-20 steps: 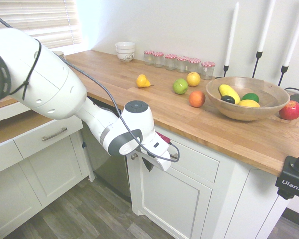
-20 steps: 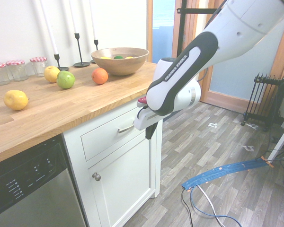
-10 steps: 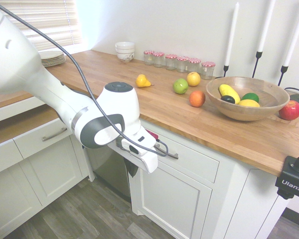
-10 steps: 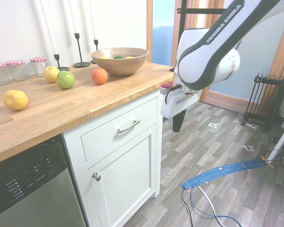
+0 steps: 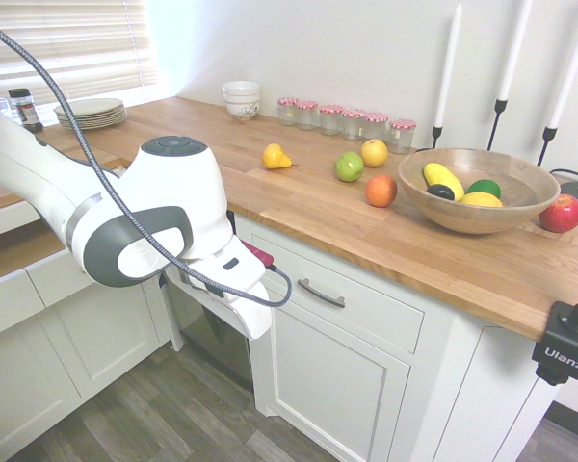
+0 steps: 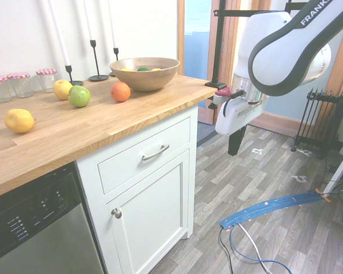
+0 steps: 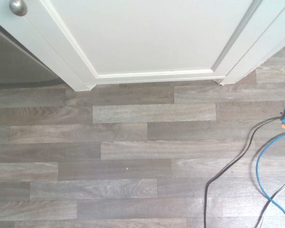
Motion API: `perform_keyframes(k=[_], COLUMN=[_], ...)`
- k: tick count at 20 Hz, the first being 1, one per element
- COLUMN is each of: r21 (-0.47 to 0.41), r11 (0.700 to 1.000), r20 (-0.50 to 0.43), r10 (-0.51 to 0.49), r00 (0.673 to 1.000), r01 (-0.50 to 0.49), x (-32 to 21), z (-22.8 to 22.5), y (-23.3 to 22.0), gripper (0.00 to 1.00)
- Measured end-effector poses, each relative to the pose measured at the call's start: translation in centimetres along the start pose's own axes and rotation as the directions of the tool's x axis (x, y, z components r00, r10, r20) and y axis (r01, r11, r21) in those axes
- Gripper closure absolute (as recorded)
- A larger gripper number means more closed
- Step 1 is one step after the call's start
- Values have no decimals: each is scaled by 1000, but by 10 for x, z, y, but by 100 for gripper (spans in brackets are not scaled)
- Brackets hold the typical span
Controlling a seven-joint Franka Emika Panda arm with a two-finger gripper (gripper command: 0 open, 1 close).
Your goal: Close the drawer
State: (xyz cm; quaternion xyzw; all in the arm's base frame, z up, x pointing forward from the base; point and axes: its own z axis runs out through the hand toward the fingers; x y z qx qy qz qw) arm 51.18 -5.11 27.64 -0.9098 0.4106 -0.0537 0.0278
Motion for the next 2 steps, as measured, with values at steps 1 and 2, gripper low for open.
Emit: perform_keyframes(k=[1, 2], r21=[-1, -3], r11=[1000, 1000], r20=[2, 4], r10=[0, 0], r00=[1000, 1000], r01=[0, 0], x=[-1, -2], z=[1, 2], y=[1, 1], gripper=[0, 0])
